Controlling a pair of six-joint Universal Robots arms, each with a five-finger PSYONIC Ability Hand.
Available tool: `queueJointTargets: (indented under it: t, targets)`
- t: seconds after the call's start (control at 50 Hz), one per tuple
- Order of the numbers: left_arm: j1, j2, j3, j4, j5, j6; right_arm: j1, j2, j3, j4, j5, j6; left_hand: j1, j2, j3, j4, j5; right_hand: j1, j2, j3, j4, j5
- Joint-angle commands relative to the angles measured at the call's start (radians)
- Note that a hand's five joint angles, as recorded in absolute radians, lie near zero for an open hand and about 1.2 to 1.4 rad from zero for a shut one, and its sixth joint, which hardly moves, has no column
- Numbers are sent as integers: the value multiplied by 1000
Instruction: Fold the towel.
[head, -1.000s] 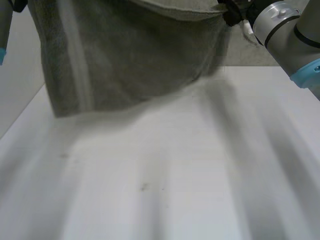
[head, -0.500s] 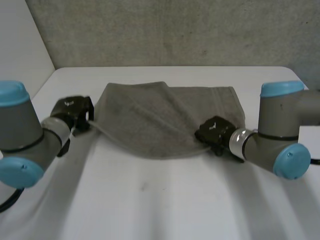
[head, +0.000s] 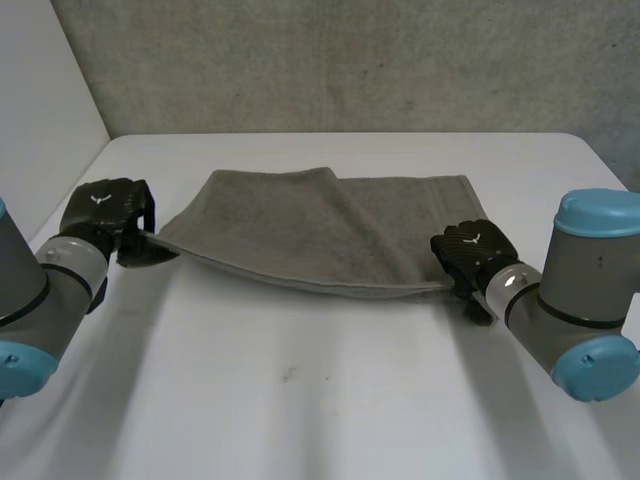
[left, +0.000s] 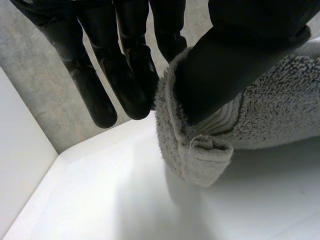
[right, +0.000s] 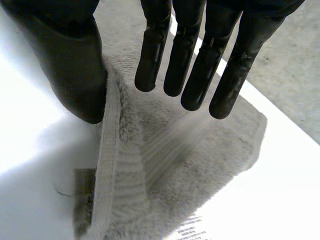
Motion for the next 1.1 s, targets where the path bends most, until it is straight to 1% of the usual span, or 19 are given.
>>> queueJointTargets:
  t: [0.02,0.12,0.22,0.52,0.58,0.62,0.64,0.66,0.7,0.74,0.76,0.8,0.9,0.94,0.96,1.02,1.04,1.08,1.1]
  targets:
    - [10,-3,1,-2,16,0,-20,-2,21,-3,6,-6,204,178,179,178,191,-8,-23,-19,-19,1]
    - [13,-3,1,-2,36,0,-62,-12,21,7,9,-12,204,178,179,178,191,7,-9,-4,-5,16]
    - [29,-6,1,-2,37,0,-112,-23,13,79,4,-14,204,178,179,178,191,10,-6,-1,-2,19]
    - [27,-17,-5,-2,39,1,-166,-18,29,113,-16,0,204,178,179,178,191,39,24,28,28,48]
    - [27,-20,-7,-2,39,1,-172,-26,27,119,-16,-1,204,178,179,178,191,133,118,122,122,142]
    - [27,-20,-5,-2,39,3,-172,-40,23,135,-17,-18,204,178,179,178,191,527,512,516,516,536]
    - [27,-20,-5,-2,39,3,-172,-40,23,135,-17,-18,204,178,179,178,191,530,514,518,518,538]
    - [27,-17,-5,-2,42,3,-172,-60,27,126,-14,-32,204,178,179,178,191,616,600,605,604,625]
    - [29,-3,-5,-7,51,4,-169,-83,35,116,-19,-55,204,178,179,178,191,617,601,605,605,625]
    - [24,2,-8,-11,57,4,-158,-185,88,17,-22,-162,204,178,179,178,191,617,601,605,605,625]
    - [24,17,-14,-16,65,6,-158,-186,89,17,-22,-162,204,178,179,178,191,617,601,605,605,625]
    - [24,51,-23,-19,76,7,-160,-311,154,-77,-28,-260,204,178,179,178,191,617,601,605,605,625]
    - [24,160,-83,-45,103,12,-161,-397,199,-77,-37,-371,204,178,179,178,191,617,601,605,605,625]
    - [26,244,-134,-96,120,41,-170,-434,230,33,-77,-524,204,178,179,178,191,617,601,605,605,625]
    - [26,244,-134,-96,120,41,-170,-434,230,34,-77,-524,204,178,179,178,191,617,601,605,605,625]
    - [62,403,-247,-210,163,153,-242,-491,263,261,-118,-749,204,178,179,178,191,617,601,605,605,625]
    - [62,404,-248,-211,163,153,-243,-491,263,262,-118,-750,204,178,179,178,191,617,601,605,605,625]
    - [88,527,-310,-287,208,226,-290,-587,270,345,-144,-848,204,178,179,178,191,617,601,605,605,625]
    - [88,528,-310,-288,208,227,-290,-587,270,345,-145,-848,204,178,179,178,191,617,601,605,605,625]
